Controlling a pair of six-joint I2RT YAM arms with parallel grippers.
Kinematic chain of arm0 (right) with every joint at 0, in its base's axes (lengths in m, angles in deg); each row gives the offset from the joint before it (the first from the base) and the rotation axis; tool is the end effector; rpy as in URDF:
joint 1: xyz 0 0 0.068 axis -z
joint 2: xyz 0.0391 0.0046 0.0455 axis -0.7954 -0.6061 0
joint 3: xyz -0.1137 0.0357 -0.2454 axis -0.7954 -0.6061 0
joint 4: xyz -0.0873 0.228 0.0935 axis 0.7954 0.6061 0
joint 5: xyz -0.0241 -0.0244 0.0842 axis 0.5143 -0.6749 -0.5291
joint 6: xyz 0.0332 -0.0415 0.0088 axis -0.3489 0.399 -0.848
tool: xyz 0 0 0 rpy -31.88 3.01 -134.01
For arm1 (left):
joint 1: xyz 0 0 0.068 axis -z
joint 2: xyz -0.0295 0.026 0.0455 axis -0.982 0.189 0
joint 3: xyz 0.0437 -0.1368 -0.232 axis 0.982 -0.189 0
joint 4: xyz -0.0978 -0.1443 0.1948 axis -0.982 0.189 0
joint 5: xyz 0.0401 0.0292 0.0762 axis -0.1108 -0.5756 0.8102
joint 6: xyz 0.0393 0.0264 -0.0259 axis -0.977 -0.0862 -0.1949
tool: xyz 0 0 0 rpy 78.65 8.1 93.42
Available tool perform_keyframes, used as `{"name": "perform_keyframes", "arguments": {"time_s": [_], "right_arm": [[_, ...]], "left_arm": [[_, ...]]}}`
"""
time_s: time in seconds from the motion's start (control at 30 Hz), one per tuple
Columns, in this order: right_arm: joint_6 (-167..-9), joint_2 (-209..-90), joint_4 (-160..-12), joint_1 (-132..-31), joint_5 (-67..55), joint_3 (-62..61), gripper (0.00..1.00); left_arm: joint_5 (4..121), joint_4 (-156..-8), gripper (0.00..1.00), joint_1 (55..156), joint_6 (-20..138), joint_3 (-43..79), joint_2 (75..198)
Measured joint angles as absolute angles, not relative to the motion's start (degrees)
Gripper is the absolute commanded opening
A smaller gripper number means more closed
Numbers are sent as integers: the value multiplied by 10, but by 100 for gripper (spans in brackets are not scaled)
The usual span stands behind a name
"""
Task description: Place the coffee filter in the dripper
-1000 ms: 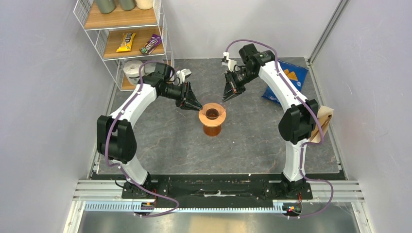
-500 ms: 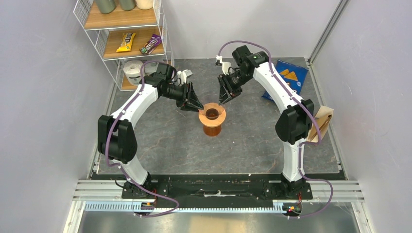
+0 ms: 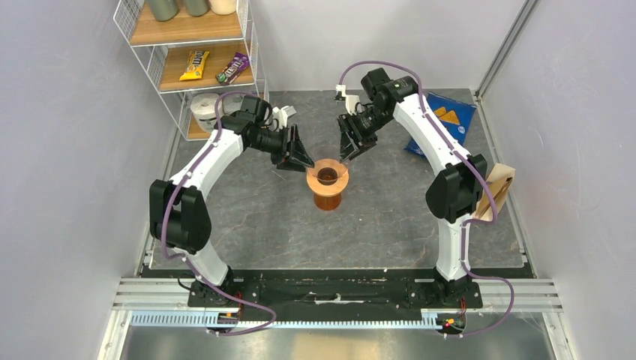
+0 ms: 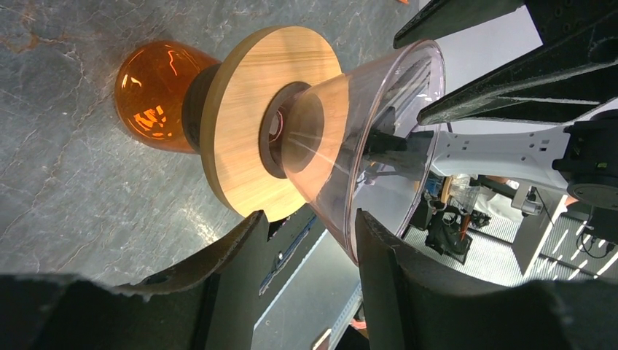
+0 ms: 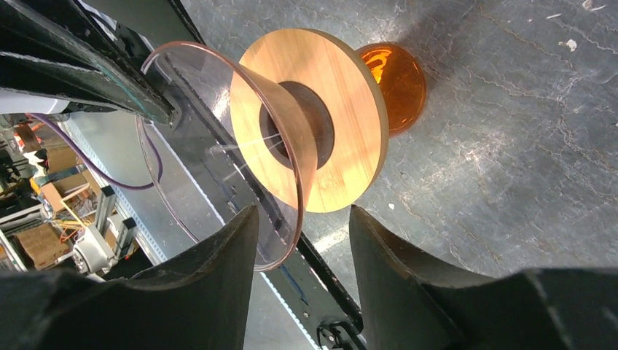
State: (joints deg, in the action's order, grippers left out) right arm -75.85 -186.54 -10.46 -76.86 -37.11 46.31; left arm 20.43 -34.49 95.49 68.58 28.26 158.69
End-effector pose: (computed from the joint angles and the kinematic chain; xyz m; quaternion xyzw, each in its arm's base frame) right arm 0.3708 0.1909 0.3278 -0.2873 0.8864 0.3510 0.0931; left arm 0.3315 -0.1260 0.2871 0.0730 0.8788 -0.4630 0.0899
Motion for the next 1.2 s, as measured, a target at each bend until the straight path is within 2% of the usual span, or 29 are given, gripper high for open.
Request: {"name": "perform_keyframes", "arguments": {"time_s": [0.2, 0.63, 0.93, 1.07, 1.2], "right_arm": [[-753, -1859, -93, -769, -371, 451, 52], [-755, -1856, -94, -769, -376, 428, 47], [-766, -1855, -108, -769, -390, 409, 44], [-767, -1855, -111, -769, -393, 406, 45], [-765, -1855, -111, -769, -391, 407, 52]], "left_arm": [[206, -336, 55, 959, 678, 283, 1577], [207, -336, 45, 973, 662, 269, 1569], [198, -347, 45, 973, 662, 260, 1567], [197, -350, 52, 973, 662, 260, 1567], [200, -349, 61, 973, 659, 260, 1567]]}}
